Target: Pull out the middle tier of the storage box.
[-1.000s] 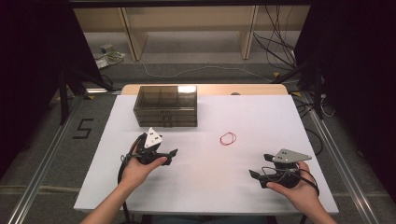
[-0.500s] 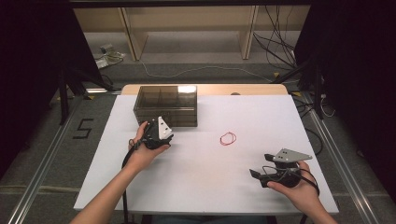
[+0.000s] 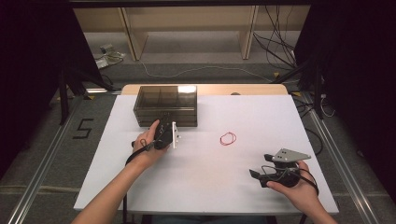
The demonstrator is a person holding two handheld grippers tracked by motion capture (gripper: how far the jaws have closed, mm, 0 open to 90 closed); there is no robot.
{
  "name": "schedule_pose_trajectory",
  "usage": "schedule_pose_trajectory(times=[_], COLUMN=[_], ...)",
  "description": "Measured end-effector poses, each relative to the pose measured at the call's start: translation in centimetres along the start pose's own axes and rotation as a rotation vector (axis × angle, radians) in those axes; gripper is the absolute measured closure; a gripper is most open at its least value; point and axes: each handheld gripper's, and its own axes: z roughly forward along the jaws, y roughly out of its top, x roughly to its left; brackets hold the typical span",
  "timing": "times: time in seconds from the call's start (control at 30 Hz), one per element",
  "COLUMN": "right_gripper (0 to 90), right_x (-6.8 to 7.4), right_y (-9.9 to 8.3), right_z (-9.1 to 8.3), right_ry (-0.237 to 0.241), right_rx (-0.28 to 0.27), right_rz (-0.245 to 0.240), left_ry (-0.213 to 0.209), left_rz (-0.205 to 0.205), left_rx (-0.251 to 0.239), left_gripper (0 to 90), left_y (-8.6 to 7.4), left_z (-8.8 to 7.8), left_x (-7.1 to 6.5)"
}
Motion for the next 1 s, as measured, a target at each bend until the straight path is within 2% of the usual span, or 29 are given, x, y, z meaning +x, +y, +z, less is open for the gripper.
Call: schedule_pose_trajectory(times=[0.07,0.1,0.13,0.33,0.47,0.53,0.6,0.7,0.83,0.9,1.0], right_gripper=[15.9,15.9,15.9,15.8,15.8,15.8,15.8,15.8,15.8,15.9,15.8], right_x=[0.0,0.0,0.0,0.0,0.0,0.0,0.0,0.0,-0.1,-0.1,0.0], right_y=[0.0,0.0,0.0,0.0,0.0,0.0,0.0,0.0,-0.1,-0.1,-0.1], right_z=[0.0,0.0,0.0,0.0,0.1,0.1,0.1,0.0,0.1,0.1,0.1], right_ry=[0.001,0.001,-0.001,0.0,0.002,0.003,0.002,0.001,0.001,0.002,0.007], right_rx=[-0.002,-0.002,0.001,0.0,0.001,0.002,0.002,0.002,0.001,0.002,0.005], right_rz=[-0.001,-0.001,0.0,0.0,-0.003,-0.003,-0.003,-0.003,0.001,-0.003,-0.005], left_ry=[0.024,0.024,0.039,0.055,0.086,0.09,0.103,0.111,0.111,0.113,0.132], left_rz=[0.048,0.048,0.082,0.124,0.153,0.191,0.208,0.201,0.237,0.24,0.259], left_rx=[0.002,0.002,0.017,0.034,0.026,0.042,0.047,0.048,0.065,0.066,0.075], left_gripper=[49.9,50.5,51.2,57.2,60.6,61.3,63.2,65.2,68.5,70.0,72.8], left_y=[0.2,0.2,0.4,0.3,0.3,0.4,0.4,0.4,0.4,0.5,0.6], left_z=[0.3,0.3,0.4,0.9,1.1,1.2,1.4,1.6,1.7,1.7,1.7], left_x=[-0.2,-0.2,-0.3,-0.6,-0.7,-0.7,-0.7,-0.7,-0.7,-0.8,-0.8])
